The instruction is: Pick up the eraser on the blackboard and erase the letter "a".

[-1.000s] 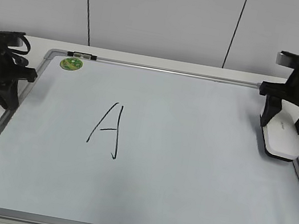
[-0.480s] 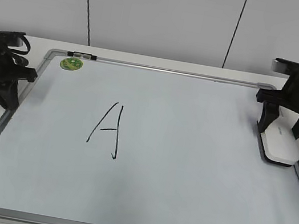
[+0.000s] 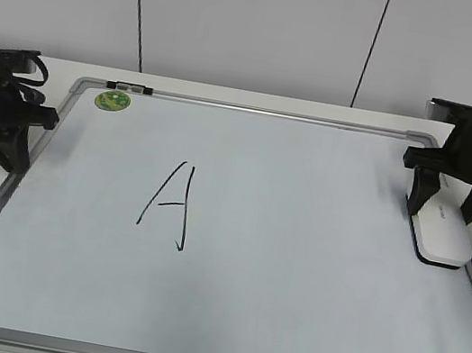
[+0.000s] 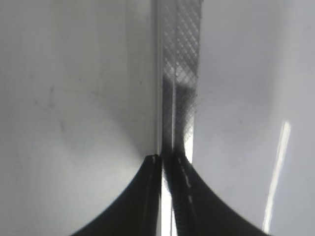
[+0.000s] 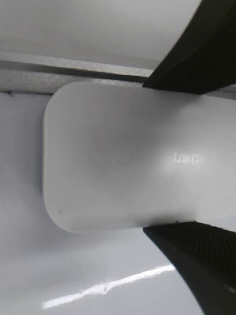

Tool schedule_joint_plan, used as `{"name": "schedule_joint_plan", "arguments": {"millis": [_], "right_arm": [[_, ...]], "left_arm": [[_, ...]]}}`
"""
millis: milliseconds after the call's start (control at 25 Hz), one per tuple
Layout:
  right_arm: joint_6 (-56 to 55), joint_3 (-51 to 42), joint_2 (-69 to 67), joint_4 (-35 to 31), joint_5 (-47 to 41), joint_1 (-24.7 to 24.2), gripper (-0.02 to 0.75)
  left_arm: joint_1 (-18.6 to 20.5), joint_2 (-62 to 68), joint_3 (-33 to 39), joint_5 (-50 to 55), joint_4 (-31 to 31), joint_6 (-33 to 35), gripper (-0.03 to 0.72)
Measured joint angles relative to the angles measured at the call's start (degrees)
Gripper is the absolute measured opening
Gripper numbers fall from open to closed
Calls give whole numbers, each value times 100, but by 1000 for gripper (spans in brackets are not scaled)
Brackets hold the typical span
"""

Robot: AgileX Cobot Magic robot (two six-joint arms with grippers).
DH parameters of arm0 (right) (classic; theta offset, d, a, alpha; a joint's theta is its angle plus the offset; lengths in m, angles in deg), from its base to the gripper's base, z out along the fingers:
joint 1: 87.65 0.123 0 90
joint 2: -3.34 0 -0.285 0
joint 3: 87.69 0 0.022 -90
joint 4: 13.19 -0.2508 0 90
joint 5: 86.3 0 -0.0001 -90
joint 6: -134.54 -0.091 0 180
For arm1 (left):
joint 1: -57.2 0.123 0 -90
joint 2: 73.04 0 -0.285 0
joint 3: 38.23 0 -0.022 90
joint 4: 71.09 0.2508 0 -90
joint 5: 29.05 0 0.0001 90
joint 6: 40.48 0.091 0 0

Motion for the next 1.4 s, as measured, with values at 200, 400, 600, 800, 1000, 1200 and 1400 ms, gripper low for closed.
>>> {"name": "schedule_joint_plan", "arguments": {"millis": [200, 400, 600, 800, 1000, 1200, 1400], "right_arm": [[13, 0, -19, 0, 0, 0, 531], [13, 0, -28, 19, 0, 0, 545], [22, 0, -78, 41, 0, 0, 657], [22, 114, -91, 50, 0, 0, 673], [22, 508, -77, 50, 0, 0, 673], [10, 556, 86, 62, 0, 0, 673], [2, 556, 380, 62, 0, 0, 671]], "left_arm": [[0, 0, 0, 0, 0, 0, 55], [0, 0, 0, 0, 0, 0, 55], [0, 0, 0, 0, 0, 0, 55], [0, 0, 0, 0, 0, 0, 55], [0, 9, -40, 35, 43, 0, 87], [0, -4, -210, 133, 317, 0, 291], [0, -277, -500, 463, 486, 0, 464]]}}
